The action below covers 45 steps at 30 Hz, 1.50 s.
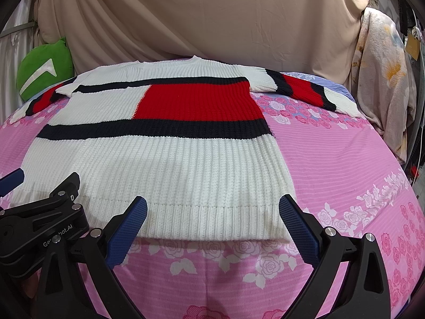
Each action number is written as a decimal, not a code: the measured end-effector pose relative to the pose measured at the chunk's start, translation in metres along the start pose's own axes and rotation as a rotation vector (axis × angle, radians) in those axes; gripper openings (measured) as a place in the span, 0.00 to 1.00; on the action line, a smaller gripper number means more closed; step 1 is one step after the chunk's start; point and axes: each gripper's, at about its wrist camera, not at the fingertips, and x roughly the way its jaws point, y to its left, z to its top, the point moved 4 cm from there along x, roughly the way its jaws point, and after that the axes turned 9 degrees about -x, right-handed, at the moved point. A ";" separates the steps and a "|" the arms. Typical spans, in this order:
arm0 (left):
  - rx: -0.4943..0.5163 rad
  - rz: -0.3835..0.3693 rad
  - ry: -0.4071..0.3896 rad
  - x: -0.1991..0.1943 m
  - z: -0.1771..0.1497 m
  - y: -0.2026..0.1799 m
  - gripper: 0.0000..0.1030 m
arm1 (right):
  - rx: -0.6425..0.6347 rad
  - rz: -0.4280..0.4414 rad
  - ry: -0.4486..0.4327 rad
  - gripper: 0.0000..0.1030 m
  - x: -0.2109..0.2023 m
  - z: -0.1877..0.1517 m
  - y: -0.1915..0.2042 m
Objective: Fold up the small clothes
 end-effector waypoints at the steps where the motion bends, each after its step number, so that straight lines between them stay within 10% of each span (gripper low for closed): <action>1: 0.000 0.000 0.000 -0.001 0.000 0.000 0.95 | 0.000 0.000 0.000 0.95 0.000 0.000 0.000; 45: 0.002 0.003 -0.001 0.000 0.000 0.000 0.95 | -0.004 -0.007 0.005 0.95 0.000 0.001 0.004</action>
